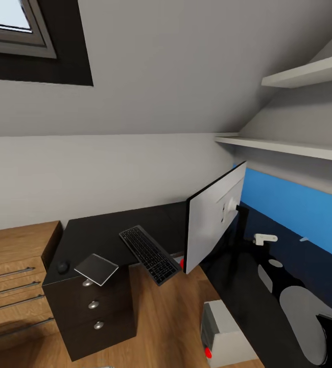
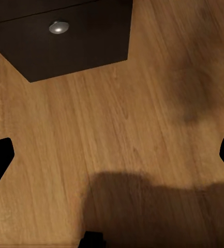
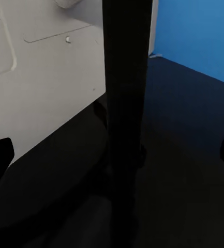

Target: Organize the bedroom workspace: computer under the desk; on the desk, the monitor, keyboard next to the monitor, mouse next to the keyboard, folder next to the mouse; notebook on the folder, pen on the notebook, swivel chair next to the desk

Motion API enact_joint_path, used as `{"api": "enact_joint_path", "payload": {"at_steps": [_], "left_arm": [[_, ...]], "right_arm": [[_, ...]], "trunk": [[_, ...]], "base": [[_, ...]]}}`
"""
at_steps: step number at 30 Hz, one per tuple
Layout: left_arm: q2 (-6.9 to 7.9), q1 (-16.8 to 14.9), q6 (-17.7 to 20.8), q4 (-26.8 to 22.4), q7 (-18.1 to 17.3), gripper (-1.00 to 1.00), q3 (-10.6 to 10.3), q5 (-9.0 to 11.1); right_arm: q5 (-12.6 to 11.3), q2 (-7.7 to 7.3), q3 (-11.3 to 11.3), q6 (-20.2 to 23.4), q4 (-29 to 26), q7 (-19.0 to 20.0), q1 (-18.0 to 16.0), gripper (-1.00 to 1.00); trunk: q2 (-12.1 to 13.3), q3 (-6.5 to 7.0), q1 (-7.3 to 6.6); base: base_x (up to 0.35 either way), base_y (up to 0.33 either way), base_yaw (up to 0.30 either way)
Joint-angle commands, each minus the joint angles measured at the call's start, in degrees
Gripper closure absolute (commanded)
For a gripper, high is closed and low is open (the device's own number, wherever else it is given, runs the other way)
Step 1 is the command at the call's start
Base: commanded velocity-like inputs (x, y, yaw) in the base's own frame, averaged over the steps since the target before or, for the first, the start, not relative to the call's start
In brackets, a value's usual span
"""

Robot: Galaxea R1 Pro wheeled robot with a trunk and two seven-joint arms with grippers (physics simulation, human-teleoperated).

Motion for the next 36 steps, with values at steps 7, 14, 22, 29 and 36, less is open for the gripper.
{"api": "enact_joint_path", "payload": {"at_steps": [7,14,22,29,36], "left_arm": [[0.06,-0.02,0.21,0.08,0.56,-1.00,-0.22,0.60],[0.06,-0.02,0.16,0.26,0.59,-1.00,-0.22,0.60],[0.06,-0.02,0.23,0.44,0.57,-1.00,-0.26,0.60],[0.06,-0.02,0.22,0.62,0.53,-1.00,-0.26,0.60],[0.06,-0.02,0.19,0.62,0.54,-1.00,-0.25,0.68]], "right_arm": [[0.58,0.04,-0.50,-0.21,0.11,0.28,-0.06,-1.00],[0.62,0.12,-0.50,-0.21,0.21,0.18,-0.06,-1.00],[0.66,0.09,-0.50,-0.23,0.40,0.31,-0.06,-1.00],[0.60,0.00,-0.50,-0.37,0.47,0.39,-0.06,-1.00],[0.58,-0.13,-0.50,-0.40,0.41,0.09,-0.06,-1.00]], "trunk": [[-0.04,-0.06,0.01],[-0.04,-0.06,0.01],[-0.04,-0.06,0.01],[-0.04,-0.06,0.01],[-0.04,-0.06,0.01]], "base": [[0.000,-0.005,0.000],[0.035,-0.006,0.000],[0.144,-0.078,0.000],[0.015,-0.011,0.000],[0.066,-0.058,0.000]]}}
